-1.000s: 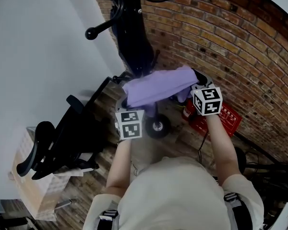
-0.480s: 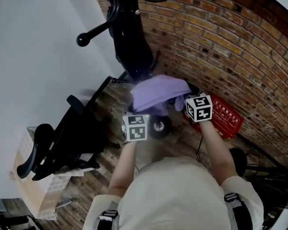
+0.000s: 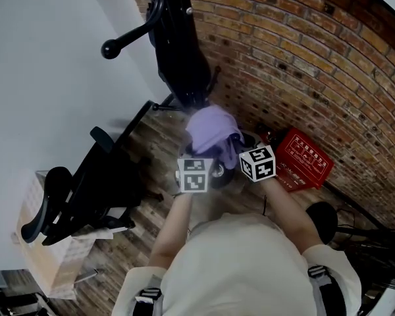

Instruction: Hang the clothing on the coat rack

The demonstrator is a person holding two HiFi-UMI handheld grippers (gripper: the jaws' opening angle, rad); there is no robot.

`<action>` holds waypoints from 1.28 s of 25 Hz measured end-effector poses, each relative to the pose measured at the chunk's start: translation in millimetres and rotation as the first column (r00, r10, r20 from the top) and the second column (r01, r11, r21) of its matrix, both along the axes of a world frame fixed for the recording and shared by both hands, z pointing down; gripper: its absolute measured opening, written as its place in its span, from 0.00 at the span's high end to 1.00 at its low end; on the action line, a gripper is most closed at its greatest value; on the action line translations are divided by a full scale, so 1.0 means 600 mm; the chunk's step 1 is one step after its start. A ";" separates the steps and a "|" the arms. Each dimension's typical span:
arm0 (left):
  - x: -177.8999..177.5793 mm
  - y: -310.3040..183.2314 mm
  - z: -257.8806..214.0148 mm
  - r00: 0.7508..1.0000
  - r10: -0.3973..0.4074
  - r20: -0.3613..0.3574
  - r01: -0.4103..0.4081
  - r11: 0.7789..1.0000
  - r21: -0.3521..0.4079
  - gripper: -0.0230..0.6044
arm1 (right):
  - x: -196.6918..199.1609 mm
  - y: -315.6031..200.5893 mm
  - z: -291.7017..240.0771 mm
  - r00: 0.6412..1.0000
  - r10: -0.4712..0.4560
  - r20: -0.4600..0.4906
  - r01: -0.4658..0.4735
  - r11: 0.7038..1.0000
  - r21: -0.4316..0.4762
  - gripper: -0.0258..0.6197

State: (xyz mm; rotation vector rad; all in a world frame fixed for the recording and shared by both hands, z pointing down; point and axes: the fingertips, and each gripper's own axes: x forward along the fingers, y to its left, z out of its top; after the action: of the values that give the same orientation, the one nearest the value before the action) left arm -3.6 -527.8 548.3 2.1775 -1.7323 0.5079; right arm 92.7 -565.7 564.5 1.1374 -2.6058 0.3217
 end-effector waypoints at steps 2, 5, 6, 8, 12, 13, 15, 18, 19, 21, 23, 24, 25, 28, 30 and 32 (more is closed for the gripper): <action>0.008 0.004 0.004 1.000 0.008 -0.017 -0.008 1.000 0.003 0.80 | -0.015 0.014 0.006 1.000 -0.020 0.016 0.020 1.000 -0.010 0.92; 0.017 0.005 0.006 0.999 0.018 -0.029 -0.018 1.000 0.009 0.80 | -0.030 0.027 0.010 0.999 -0.037 0.031 0.038 0.999 -0.012 0.92; 0.018 0.006 0.007 0.999 0.020 -0.032 -0.020 1.000 0.008 0.80 | -0.035 0.031 0.011 0.999 -0.043 0.032 0.043 0.999 -0.012 0.92; 0.019 0.008 0.008 0.999 0.022 -0.036 -0.022 1.000 0.005 0.80 | -0.040 0.038 0.013 0.998 -0.052 0.030 0.052 0.999 -0.011 0.92; 0.016 0.015 0.006 0.999 0.028 -0.029 -0.028 1.000 -0.002 0.79 | -0.039 0.046 0.014 0.998 -0.055 0.019 0.055 0.998 -0.012 0.92; 0.015 0.017 0.006 0.999 0.032 -0.028 -0.032 0.999 -0.003 0.78 | -0.039 0.048 0.014 0.998 -0.054 0.013 0.054 0.998 -0.011 0.92; 0.015 0.023 0.005 0.999 0.046 -0.028 -0.046 0.999 -0.008 0.76 | -0.034 0.052 0.014 0.999 -0.049 -0.003 0.049 0.999 -0.007 0.85; 0.017 0.040 0.001 0.997 0.073 -0.035 -0.073 0.997 -0.016 0.69 | -0.019 0.062 0.011 0.999 -0.021 -0.024 0.021 1.000 -0.005 0.77; 0.015 0.046 0.000 0.996 0.076 -0.039 -0.077 0.997 -0.015 0.65 | -0.012 0.066 0.009 1.000 -0.007 -0.029 0.007 1.000 -0.004 0.74; 0.011 0.059 -0.006 0.996 0.076 -0.049 -0.076 0.997 -0.008 0.56 | 0.004 0.074 0.003 0.999 0.023 -0.032 -0.023 1.000 -0.001 0.71; 0.006 0.074 -0.013 0.995 0.078 -0.058 -0.078 0.997 0.000 0.52 | 0.019 0.085 -0.004 0.998 0.052 -0.030 -0.052 0.999 0.005 0.70; 0.004 0.083 -0.016 0.995 0.082 -0.060 -0.082 0.997 0.003 0.51 | 0.027 0.092 -0.007 0.997 0.067 -0.030 -0.066 0.998 0.007 0.69; 0.002 0.094 -0.019 0.994 0.087 -0.060 -0.086 0.996 0.007 0.51 | 0.034 0.100 -0.009 0.996 0.081 -0.031 -0.081 0.997 0.009 0.69; -0.007 0.129 -0.028 0.994 0.093 -0.066 -0.092 0.996 0.012 0.50 | 0.052 0.132 -0.017 0.992 0.121 -0.030 -0.121 0.993 0.010 0.69; -0.017 0.156 -0.034 0.993 0.089 -0.075 -0.088 0.996 0.016 0.50 | 0.056 0.158 -0.027 0.990 0.138 -0.021 -0.138 0.990 0.014 0.69; -0.029 0.183 -0.042 0.993 0.079 -0.086 -0.077 0.997 0.027 0.50 | 0.054 0.186 -0.040 0.989 0.149 -0.008 -0.148 0.989 0.025 0.69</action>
State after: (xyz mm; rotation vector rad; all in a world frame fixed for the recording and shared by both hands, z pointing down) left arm -21.2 -418.2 523.0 2.2564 -1.6218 0.4071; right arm 125.2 -454.0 540.8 1.3419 -2.5289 0.3150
